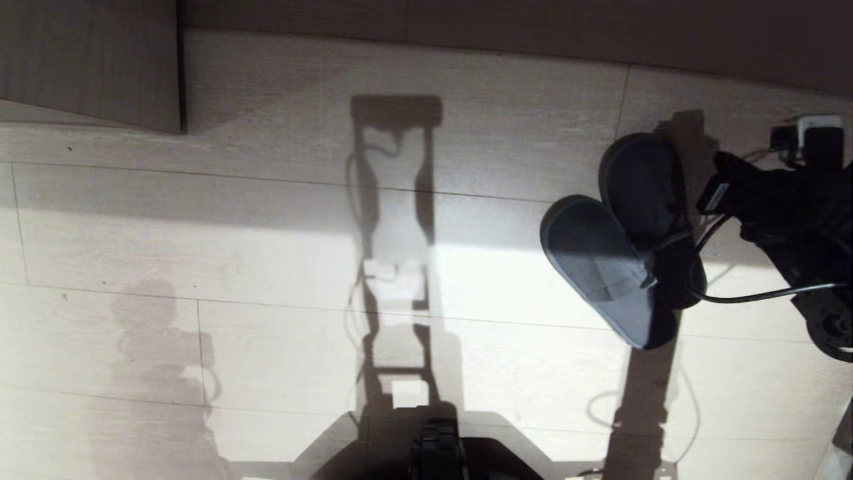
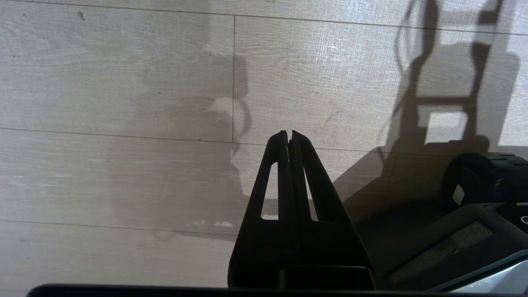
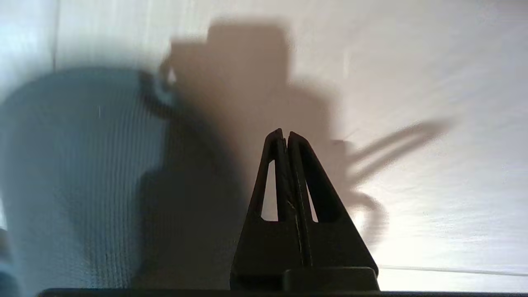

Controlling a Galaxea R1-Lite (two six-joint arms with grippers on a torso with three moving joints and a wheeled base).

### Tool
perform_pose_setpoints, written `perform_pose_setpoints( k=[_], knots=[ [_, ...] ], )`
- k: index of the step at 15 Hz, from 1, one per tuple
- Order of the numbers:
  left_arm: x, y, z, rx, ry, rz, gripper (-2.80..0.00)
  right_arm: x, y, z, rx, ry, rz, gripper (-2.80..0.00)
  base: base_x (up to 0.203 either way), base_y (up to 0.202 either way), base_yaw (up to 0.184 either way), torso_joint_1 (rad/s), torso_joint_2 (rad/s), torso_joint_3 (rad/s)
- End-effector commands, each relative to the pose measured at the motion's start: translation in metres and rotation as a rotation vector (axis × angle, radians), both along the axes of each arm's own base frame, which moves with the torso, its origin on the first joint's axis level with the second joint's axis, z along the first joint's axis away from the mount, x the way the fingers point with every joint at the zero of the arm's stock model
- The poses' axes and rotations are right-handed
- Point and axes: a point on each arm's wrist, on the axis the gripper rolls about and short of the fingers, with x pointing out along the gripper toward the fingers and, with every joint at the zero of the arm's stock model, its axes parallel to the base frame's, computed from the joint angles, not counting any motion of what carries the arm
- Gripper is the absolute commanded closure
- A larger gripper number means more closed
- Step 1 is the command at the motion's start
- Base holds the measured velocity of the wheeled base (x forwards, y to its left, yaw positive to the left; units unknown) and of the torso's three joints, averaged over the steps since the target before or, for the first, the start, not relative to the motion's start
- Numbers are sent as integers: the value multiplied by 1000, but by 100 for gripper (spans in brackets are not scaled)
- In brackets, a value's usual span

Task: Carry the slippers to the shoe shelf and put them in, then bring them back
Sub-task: Place the slippers on the floor

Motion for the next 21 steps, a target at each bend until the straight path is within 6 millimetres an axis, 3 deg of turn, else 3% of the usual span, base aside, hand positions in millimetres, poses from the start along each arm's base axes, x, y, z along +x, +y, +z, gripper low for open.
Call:
perform_pose_setpoints(
  k=[1, 4, 5, 10, 12, 17, 21],
  knots=[
    [0, 0, 0, 0, 0, 3, 0, -34, 3, 28, -15, -97, -9, 0, 0, 0, 0, 0, 0, 0],
    [0, 0, 0, 0, 0, 2, 0, -57, 5, 41, -24, -141, -11, 0, 0, 0, 0, 0, 0, 0],
    [0, 0, 0, 0, 0, 1, 0, -66, 8, 36, -25, -110, -3, 0, 0, 0, 0, 0, 0, 0],
    [0, 0, 0, 1, -1, 1, 0, -123, 19, -24, -37, 203, 157, 0, 0, 0, 0, 0, 0, 0],
    [0, 0, 0, 1, -1, 2, 0, -137, 22, -56, -24, 361, 227, 0, 0, 0, 0, 0, 0, 0],
    [0, 0, 0, 1, -1, 3, 0, -116, 31, -112, 21, 637, 304, 0, 0, 0, 0, 0, 0, 0],
    [0, 0, 0, 1, -1, 3, 0, -75, 48, -137, 49, 556, 349, 0, 0, 0, 0, 0, 0, 0]
  ],
)
